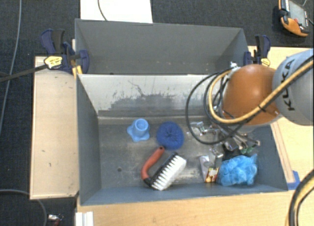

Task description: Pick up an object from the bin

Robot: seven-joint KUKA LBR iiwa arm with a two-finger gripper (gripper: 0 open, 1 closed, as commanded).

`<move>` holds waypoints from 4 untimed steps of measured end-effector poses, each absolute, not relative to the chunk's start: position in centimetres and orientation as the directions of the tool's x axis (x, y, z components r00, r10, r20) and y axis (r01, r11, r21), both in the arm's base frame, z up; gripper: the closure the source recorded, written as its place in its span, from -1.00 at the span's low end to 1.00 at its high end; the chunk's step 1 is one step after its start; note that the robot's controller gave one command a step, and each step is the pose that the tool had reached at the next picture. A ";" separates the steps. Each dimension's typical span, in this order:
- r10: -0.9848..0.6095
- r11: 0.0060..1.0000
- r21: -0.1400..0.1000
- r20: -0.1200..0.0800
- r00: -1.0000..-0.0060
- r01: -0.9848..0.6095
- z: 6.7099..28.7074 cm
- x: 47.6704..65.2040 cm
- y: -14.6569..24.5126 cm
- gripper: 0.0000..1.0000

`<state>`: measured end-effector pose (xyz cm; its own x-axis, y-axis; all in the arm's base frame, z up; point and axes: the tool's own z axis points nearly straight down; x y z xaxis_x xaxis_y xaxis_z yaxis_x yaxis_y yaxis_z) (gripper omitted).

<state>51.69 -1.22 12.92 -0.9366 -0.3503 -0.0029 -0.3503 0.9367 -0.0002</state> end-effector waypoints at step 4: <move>-0.221 0.975 -0.003 -0.008 -0.975 -0.221 7.6 54.6 5.8 -1.00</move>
Offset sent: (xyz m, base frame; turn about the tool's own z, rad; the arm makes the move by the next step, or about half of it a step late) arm 0.0114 0.0543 -0.0458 0.0738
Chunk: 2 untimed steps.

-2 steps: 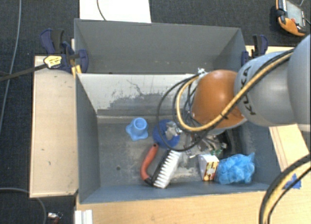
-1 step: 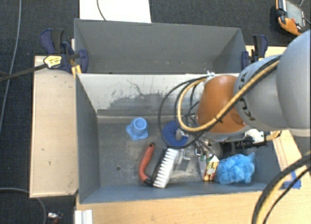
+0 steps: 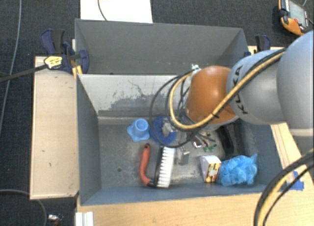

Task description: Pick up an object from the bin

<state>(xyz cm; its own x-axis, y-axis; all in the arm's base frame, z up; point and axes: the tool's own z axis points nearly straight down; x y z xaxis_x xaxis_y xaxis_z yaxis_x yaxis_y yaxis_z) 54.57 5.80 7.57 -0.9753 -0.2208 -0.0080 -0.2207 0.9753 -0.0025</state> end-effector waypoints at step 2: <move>-0.132 0.991 -0.002 -0.012 -0.991 -0.132 8.1 54.0 6.6 -1.00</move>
Offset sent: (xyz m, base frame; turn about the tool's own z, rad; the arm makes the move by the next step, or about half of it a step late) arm -0.0071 0.0103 0.0055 0.0844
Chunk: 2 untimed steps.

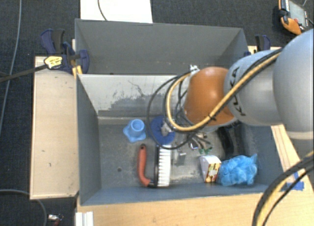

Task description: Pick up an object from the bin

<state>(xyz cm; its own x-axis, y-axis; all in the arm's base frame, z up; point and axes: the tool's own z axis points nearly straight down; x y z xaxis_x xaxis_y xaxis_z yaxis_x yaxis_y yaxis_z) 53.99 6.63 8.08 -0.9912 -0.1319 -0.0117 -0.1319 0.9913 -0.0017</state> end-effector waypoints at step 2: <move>0.248 0.969 0.005 -0.012 -0.969 0.248 7.1 57.3 4.7 -1.00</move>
Offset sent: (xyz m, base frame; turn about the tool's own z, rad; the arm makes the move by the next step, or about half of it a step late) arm 0.0328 -0.0200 -0.0108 0.3838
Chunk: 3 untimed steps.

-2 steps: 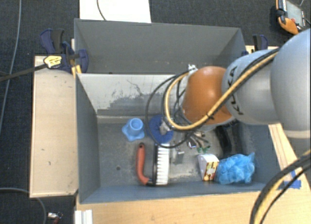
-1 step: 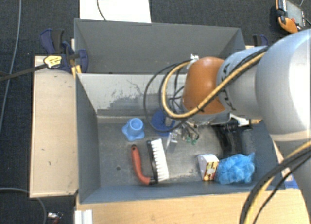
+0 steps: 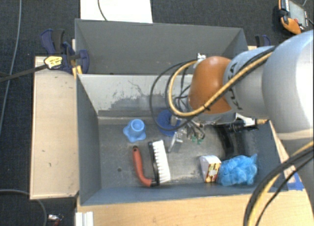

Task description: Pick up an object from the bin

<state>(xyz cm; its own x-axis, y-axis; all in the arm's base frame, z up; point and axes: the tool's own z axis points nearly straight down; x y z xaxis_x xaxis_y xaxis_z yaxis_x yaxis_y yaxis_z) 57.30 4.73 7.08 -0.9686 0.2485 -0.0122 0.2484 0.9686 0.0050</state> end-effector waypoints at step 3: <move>0.209 0.978 0.007 -0.018 -0.978 0.209 12.8 58.1 10.1 1.00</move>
Offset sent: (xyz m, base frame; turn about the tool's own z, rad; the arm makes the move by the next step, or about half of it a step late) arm 0.0000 0.0000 0.0000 0.0000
